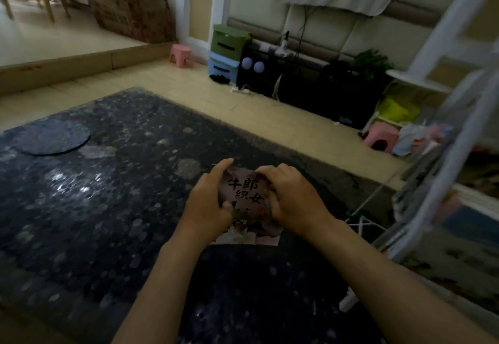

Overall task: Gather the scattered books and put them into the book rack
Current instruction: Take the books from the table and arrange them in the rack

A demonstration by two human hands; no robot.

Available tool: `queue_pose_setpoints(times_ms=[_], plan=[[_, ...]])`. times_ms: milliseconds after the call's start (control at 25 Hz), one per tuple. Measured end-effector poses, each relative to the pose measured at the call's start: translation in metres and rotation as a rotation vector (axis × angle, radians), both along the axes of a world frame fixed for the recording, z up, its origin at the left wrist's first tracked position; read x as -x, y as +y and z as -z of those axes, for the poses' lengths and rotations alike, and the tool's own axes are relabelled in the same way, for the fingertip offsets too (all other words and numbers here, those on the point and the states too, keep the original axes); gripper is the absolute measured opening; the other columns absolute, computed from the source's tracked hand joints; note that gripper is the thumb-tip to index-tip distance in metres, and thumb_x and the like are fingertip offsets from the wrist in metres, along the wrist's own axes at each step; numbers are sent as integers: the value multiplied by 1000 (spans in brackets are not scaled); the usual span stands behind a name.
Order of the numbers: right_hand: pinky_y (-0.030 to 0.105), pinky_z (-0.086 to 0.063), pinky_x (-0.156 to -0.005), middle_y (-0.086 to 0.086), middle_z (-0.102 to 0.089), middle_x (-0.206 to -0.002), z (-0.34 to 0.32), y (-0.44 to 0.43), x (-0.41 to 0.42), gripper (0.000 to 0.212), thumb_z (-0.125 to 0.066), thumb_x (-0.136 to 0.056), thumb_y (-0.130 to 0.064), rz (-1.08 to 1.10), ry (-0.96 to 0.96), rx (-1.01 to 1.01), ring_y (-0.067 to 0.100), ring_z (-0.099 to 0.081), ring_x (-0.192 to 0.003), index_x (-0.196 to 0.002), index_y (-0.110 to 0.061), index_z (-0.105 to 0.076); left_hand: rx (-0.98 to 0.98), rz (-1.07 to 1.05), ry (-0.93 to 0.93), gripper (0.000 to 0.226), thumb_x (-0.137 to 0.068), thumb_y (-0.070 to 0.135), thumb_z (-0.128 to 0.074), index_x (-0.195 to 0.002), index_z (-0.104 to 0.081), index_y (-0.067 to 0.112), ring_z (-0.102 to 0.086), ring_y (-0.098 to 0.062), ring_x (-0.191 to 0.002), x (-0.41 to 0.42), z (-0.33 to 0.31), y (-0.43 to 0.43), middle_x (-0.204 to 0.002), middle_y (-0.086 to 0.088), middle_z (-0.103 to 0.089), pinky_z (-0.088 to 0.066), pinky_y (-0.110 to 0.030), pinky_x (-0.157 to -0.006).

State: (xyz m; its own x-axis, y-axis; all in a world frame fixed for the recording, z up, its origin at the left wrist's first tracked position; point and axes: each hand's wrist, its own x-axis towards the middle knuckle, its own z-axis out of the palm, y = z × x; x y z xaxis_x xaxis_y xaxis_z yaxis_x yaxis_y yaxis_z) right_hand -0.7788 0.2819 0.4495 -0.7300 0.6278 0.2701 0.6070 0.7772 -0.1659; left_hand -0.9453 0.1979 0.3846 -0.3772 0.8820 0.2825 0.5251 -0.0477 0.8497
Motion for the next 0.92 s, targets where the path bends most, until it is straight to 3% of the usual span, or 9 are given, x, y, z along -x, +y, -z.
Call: queue_pose_setpoints(times_ms=[120, 240, 520, 680, 760, 840, 920], plan=[[40, -48, -91, 10, -53, -119, -50, -3, -46, 43, -54, -95, -18, 10, -8, -29, 27, -47, -111, -138, -16, -48, -92, 82, 34, 79, -82, -1, -64, -143, -33, 39, -56, -13, -98, -36, -39, 6, -120, -1, -48, -51, -15, -67], [39, -46, -83, 14, -56, -111, -101, -9, -95, 37, -53, -90, -14, 45, 35, -109, 34, -51, -104, -127, -11, -55, -153, 151, 117, 78, -81, 1, -66, -144, -34, 35, -55, -11, -90, -74, -97, 15, -115, 0, -48, -43, -6, -57], [40, -50, -88, 16, -61, -114, -231, -30, -211, 38, -58, -87, -7, 172, 163, -338, 30, -57, -104, -124, -10, -60, -378, 280, 321, 73, -80, 6, -70, -142, -37, 27, -52, -10, -100, -175, -237, 23, -118, 3, -46, -45, -5, -67], [35, -47, -78, 13, -62, -102, -270, -27, -281, 24, -58, -87, -8, 242, 216, -431, 26, -55, -90, -110, -4, -64, -456, 338, 426, 70, -80, 1, -66, -140, -39, 22, -49, -11, -102, -239, -287, 40, -115, 3, -46, -43, -2, -68], [33, -42, -73, 11, -57, -95, -272, -16, -307, 19, -57, -87, -7, 290, 228, -450, 26, -52, -85, -105, -2, -63, -448, 327, 529, 68, -79, 2, -66, -139, -39, 22, -50, -16, -106, -263, -296, 55, -117, 0, -49, -46, -13, -78], [31, -38, -71, 11, -55, -93, -259, 0, -325, 16, -57, -87, -4, 344, 219, -434, 27, -52, -85, -102, -3, -61, -399, 292, 647, 63, -79, 4, -63, -135, -40, 22, -51, -27, -110, -279, -291, 70, -120, -8, -51, -51, -37, -88], [33, -42, -72, 13, -59, -98, -238, 15, -332, 17, -57, -86, -3, 366, 197, -385, 29, -55, -89, -102, -5, -61, -312, 250, 741, 59, -82, 6, -61, -135, -40, 19, -51, -34, -107, -288, -276, 82, -122, -13, -49, -50, -47, -89]])
